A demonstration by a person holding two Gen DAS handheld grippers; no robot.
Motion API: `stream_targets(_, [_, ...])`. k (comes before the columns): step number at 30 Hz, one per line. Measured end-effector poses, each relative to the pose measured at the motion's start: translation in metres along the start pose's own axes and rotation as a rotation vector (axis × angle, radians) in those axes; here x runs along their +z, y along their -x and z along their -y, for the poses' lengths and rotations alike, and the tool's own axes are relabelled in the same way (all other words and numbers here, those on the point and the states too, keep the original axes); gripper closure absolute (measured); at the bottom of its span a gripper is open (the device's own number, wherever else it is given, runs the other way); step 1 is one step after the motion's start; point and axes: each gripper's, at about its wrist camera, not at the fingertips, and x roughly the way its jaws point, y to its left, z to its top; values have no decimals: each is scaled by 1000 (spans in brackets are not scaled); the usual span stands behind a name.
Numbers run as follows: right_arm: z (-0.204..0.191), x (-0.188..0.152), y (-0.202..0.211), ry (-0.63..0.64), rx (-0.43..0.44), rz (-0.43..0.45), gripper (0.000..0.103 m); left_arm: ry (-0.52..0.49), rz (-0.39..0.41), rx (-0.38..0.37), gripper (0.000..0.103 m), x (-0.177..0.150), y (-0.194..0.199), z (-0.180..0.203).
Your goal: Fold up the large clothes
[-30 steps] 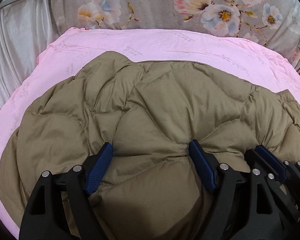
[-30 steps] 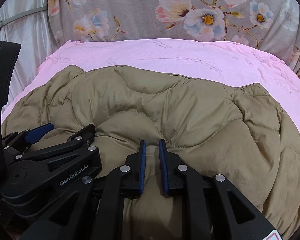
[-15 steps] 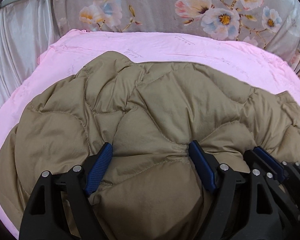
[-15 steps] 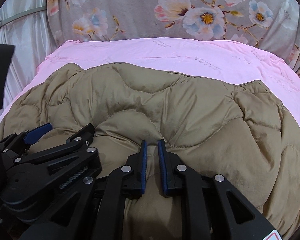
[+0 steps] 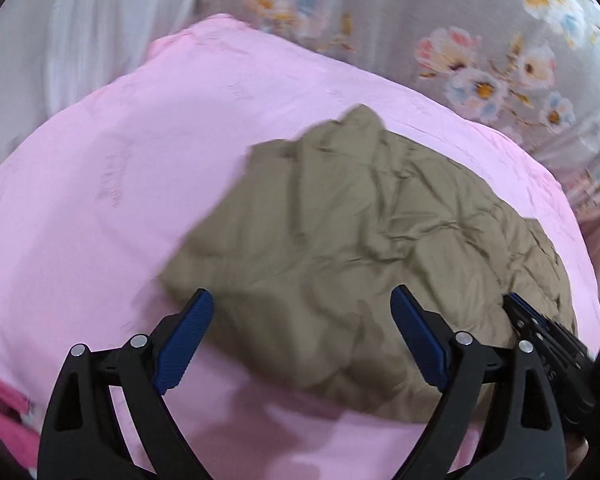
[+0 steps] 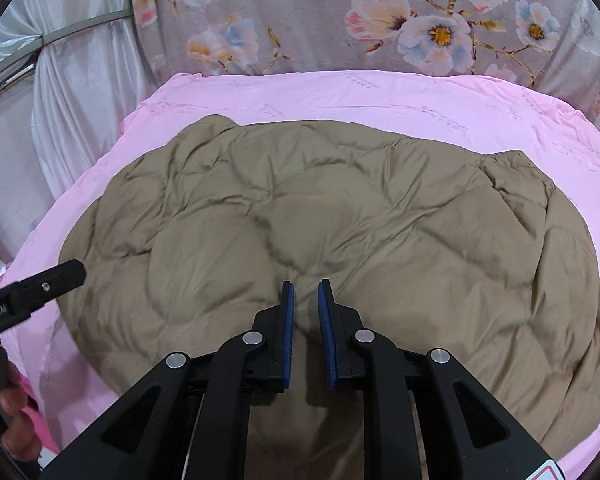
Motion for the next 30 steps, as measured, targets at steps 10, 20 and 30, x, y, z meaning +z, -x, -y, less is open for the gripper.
stream_targets(10, [-5, -22, 2, 5, 2, -5, 87, 195, -144, -163, 6, -11, -49, -27])
stream_targets(20, [2, -23, -1, -31, 43, -16, 89, 121, -94, -115, 60, 4, -40, -1])
stream_targets(30, [29, -26, 10, -175, 153, -83, 101, -43, 78, -240, 86, 38, 55, 26])
